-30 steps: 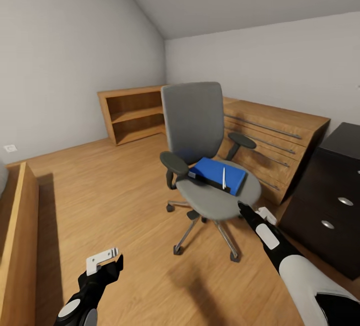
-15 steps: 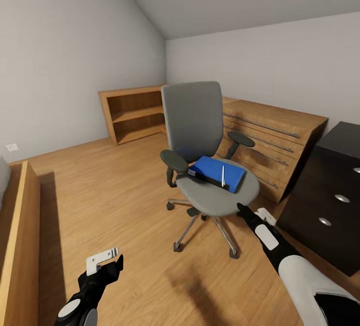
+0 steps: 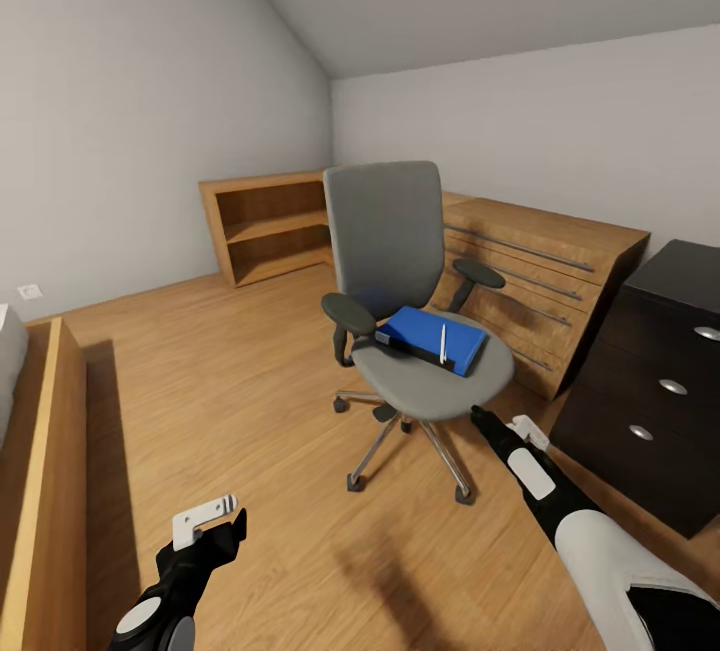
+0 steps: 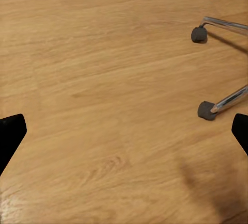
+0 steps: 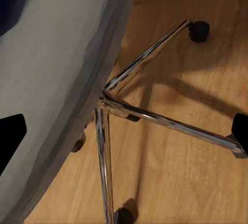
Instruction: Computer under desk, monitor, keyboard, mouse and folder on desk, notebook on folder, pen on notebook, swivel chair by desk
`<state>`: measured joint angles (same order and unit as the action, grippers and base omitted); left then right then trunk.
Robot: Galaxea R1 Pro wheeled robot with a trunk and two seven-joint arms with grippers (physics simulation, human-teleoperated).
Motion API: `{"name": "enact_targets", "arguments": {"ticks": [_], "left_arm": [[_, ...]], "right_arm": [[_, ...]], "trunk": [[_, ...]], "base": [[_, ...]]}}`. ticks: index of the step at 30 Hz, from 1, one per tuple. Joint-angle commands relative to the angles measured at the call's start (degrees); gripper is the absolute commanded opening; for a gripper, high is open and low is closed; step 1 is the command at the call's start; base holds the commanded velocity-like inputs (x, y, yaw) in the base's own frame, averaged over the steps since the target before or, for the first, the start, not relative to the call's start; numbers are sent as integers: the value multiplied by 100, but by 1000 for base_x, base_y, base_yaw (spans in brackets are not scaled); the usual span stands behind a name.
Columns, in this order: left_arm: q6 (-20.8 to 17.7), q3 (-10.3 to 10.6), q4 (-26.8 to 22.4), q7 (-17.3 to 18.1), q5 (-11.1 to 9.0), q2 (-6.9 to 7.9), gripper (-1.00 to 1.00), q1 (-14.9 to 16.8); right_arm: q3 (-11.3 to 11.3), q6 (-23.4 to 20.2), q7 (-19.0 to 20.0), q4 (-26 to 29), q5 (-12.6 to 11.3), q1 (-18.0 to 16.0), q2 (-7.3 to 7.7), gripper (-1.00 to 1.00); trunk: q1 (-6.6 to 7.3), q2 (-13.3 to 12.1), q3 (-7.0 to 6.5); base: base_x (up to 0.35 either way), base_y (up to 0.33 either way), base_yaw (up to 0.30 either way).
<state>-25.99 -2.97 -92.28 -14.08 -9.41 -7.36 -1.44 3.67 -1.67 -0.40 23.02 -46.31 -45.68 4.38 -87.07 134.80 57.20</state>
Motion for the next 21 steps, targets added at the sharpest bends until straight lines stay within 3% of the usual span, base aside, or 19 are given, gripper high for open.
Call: {"name": "enact_targets", "arguments": {"ticks": [1, 3, 7, 21], "left_arm": [[-20, -1, -6, -33, -61, -3, 100, 2], [-20, -1, -1, -33, -61, -3, 100, 3], [-20, -1, 0, -33, -61, -3, 100, 1], [-20, -1, 4, -33, -61, -3, 100, -1]], "right_arm": [[7, -16, -4, 6, -50, 2, -17, 100], [4, 4, -4, -11, -22, 6, -219, 100], [2, 8, -4, -18, 25, 6, -317, 100], [-201, 9, 3, -34, 78, 6, -367, 100]], "trunk": [[1, 2, 4], [1, 2, 4], [1, 2, 4], [1, 2, 4]], "base": [[-2, 0, 0], [0, 0, 0], [0, 0, 0], [4, 0, 0]]}}
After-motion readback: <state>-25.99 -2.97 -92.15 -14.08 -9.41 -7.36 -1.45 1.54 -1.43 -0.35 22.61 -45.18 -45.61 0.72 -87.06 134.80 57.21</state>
